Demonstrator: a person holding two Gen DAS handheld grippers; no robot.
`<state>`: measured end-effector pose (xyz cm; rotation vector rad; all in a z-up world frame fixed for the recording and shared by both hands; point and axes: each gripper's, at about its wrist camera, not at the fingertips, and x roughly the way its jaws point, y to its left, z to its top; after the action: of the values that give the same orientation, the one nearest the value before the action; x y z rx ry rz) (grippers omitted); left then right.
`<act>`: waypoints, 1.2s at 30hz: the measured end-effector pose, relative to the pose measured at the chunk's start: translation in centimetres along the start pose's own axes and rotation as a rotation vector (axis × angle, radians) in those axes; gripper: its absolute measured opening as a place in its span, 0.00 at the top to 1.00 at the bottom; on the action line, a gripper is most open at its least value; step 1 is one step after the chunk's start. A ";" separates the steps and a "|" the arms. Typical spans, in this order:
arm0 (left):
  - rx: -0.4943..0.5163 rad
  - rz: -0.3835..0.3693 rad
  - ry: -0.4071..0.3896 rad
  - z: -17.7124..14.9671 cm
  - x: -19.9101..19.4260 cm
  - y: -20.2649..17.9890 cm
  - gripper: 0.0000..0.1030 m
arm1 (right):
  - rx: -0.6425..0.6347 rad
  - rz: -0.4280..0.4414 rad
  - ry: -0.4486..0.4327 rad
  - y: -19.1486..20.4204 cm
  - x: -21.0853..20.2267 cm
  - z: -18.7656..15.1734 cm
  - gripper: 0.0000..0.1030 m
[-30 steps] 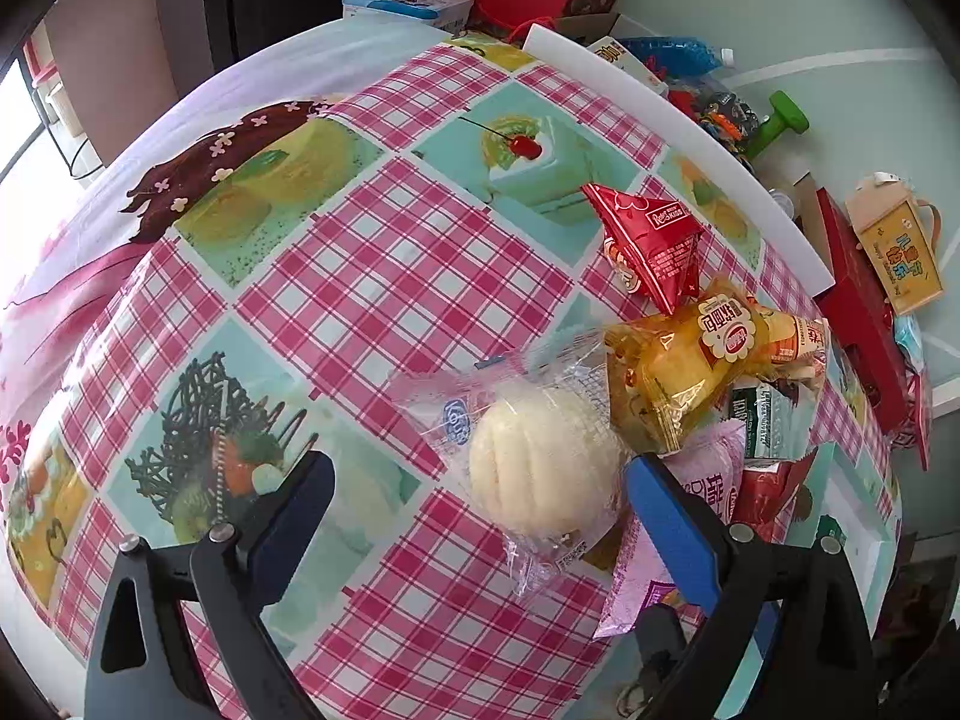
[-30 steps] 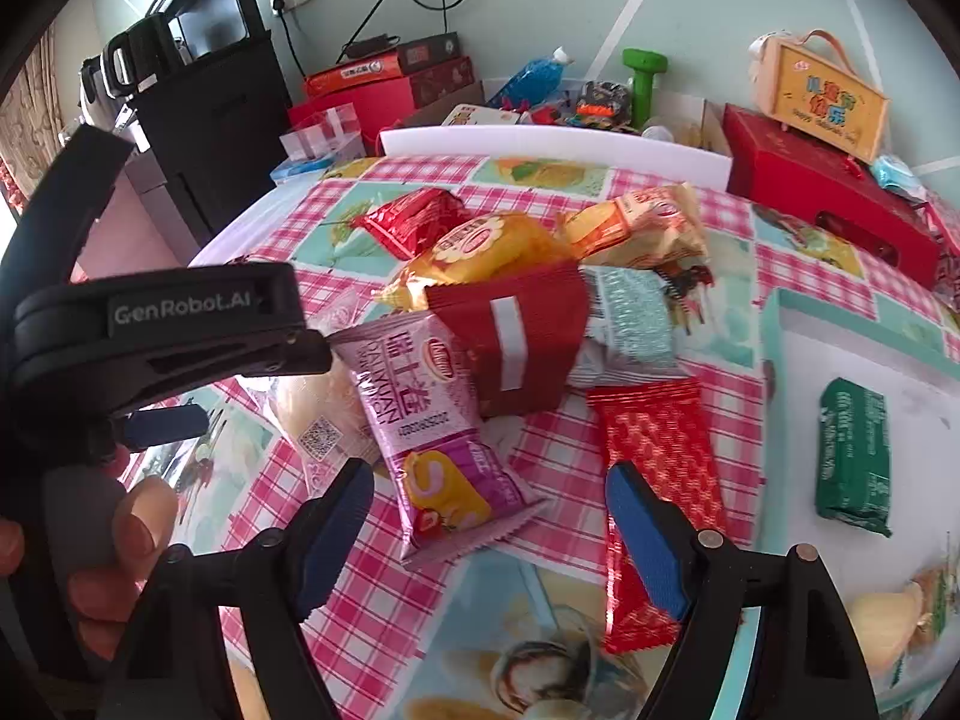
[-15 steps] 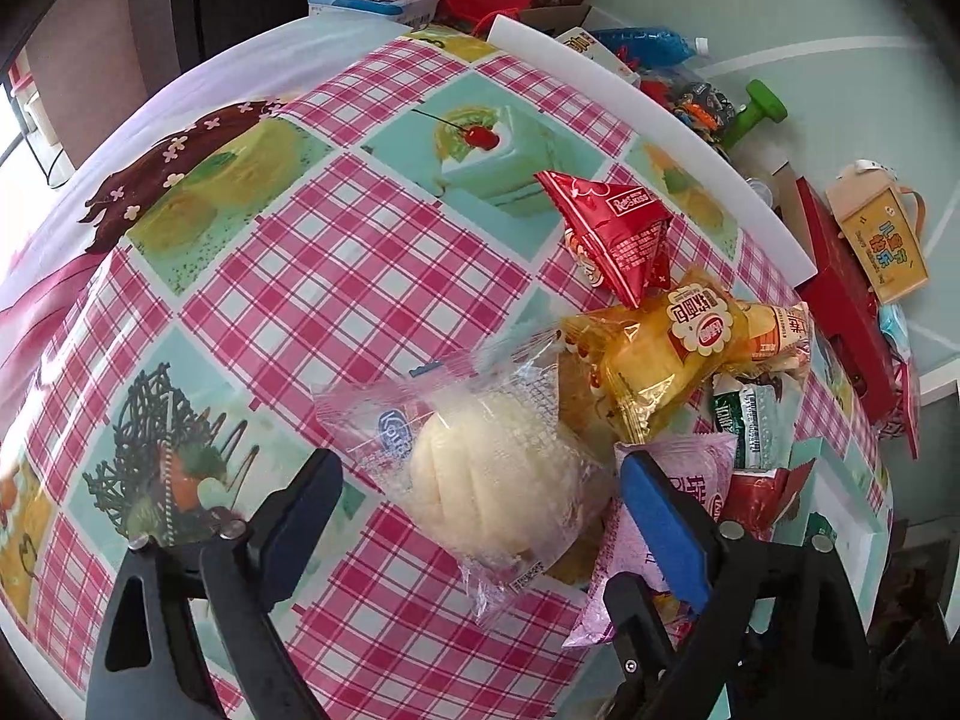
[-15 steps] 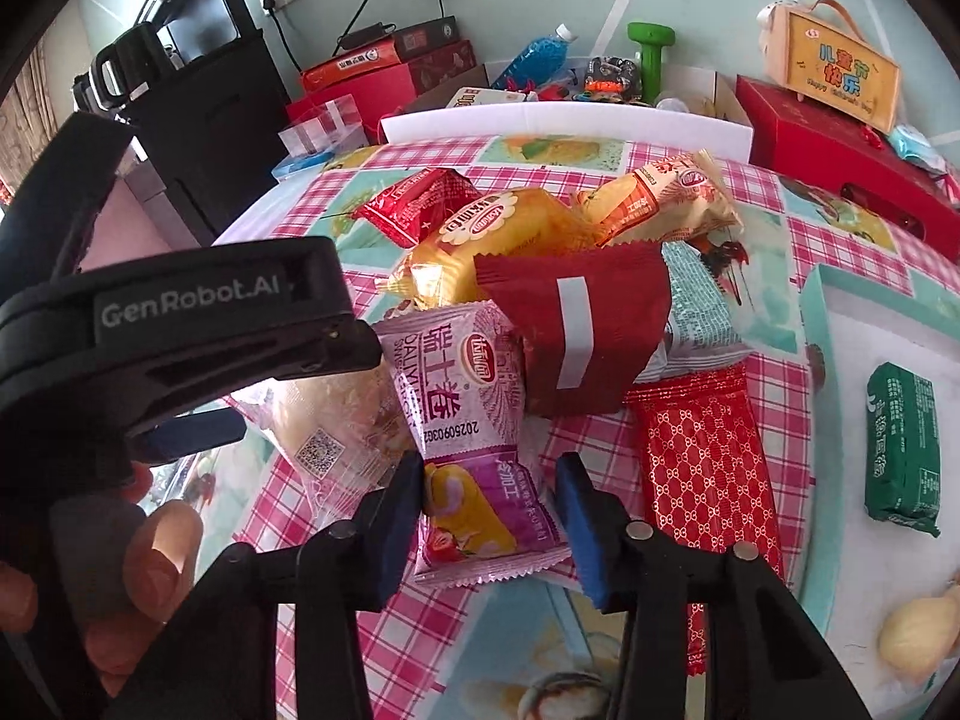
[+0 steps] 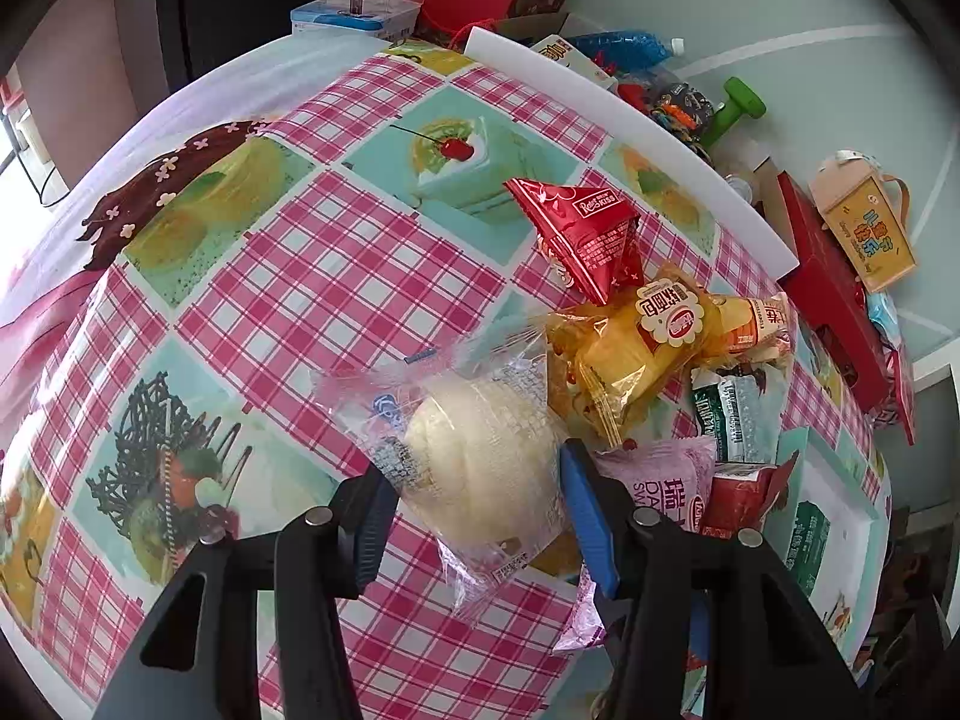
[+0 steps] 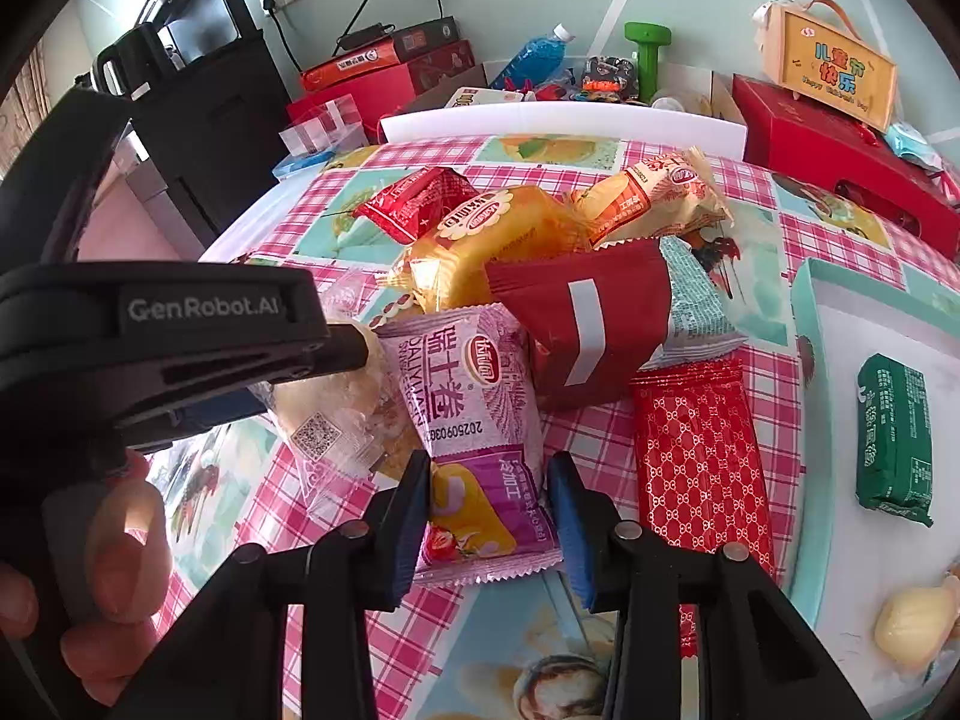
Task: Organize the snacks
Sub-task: 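Close the left tool on the bagged bun while the right closes on the pink swiss-roll packet, then lift the bagged bun with the left tool while the right lifts the swiss-roll packet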
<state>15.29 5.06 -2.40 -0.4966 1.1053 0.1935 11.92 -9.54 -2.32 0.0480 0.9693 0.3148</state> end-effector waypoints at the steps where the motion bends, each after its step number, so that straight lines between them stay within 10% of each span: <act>1: -0.001 -0.001 -0.004 0.0 -0.2 0.0 0.47 | 0.002 0.001 -0.001 0.0 -0.1 0.0 0.60; 26: 0.042 -0.031 -0.152 -0.1 -6.4 -0.6 0.47 | 0.034 0.042 -0.115 -0.9 -5.5 0.5 0.64; 36: 0.046 0.002 -0.077 -0.5 -4.2 -0.6 0.47 | 0.053 0.021 0.006 -1.8 -2.6 0.0 0.66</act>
<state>13.27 4.68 1.34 -0.4434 1.0326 0.1868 10.99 -11.97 -0.57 0.1056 0.9838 0.3084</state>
